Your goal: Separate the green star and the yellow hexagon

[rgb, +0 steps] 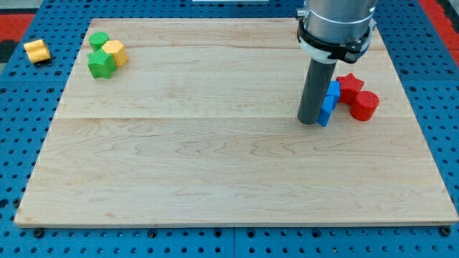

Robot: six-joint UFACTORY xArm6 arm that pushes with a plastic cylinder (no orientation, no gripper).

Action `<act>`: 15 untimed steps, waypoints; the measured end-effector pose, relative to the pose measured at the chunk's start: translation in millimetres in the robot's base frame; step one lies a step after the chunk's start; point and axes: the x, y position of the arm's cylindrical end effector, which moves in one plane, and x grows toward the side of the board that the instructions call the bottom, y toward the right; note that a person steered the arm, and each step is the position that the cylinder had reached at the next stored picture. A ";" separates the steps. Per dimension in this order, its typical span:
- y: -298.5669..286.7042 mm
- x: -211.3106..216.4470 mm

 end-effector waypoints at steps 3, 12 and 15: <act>-359.5 -85.6; -248.5 -230.9; -123.6 -199.1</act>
